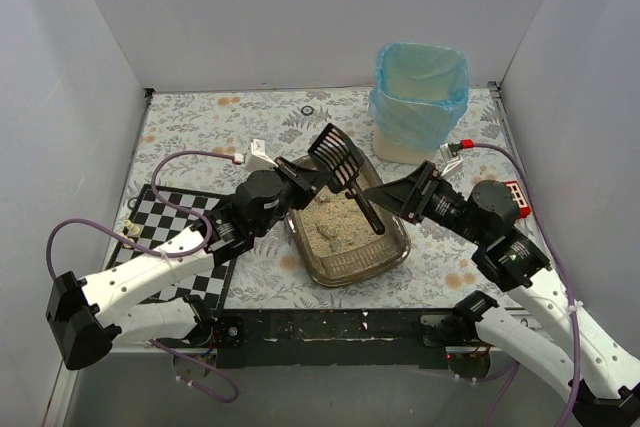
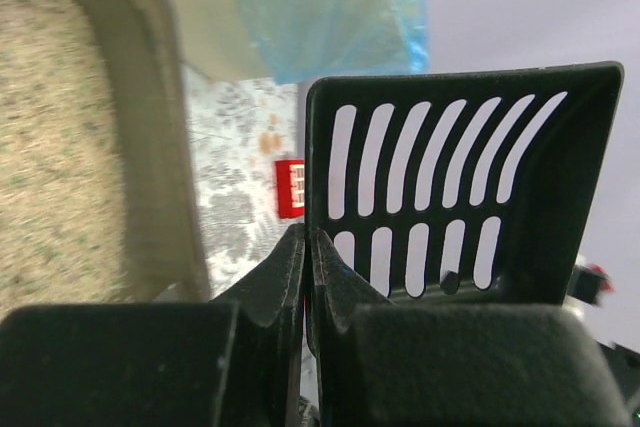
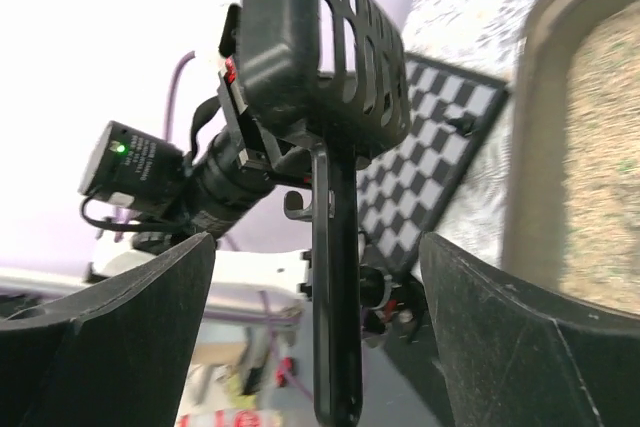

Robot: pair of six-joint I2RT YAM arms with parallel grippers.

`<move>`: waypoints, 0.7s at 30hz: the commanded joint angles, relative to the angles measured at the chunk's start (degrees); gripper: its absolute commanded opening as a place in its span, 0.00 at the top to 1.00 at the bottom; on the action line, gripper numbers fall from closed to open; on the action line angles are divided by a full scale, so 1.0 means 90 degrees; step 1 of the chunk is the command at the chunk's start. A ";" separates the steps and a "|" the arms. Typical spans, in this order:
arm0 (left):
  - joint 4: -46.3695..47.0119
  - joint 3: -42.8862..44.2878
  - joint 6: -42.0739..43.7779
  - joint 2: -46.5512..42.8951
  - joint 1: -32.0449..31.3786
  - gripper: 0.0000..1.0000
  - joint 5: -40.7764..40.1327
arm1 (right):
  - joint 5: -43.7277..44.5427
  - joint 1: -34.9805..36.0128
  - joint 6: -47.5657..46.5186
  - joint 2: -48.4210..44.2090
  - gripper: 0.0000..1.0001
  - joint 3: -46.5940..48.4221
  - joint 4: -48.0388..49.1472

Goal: Clean the litter box

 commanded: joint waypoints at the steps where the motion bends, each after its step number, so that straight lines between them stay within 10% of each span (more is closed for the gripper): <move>1: -0.1389 0.0029 -0.0805 -0.0418 -0.0006 1.00 -0.0672 | 0.0804 0.0020 -0.1120 -0.0323 0.09 0.0176 -0.0868; 21: -0.4848 0.1737 -0.2935 0.1133 -0.0006 1.00 -0.1414 | -0.0426 0.0030 -0.0751 -0.0870 0.06 -0.2431 0.2030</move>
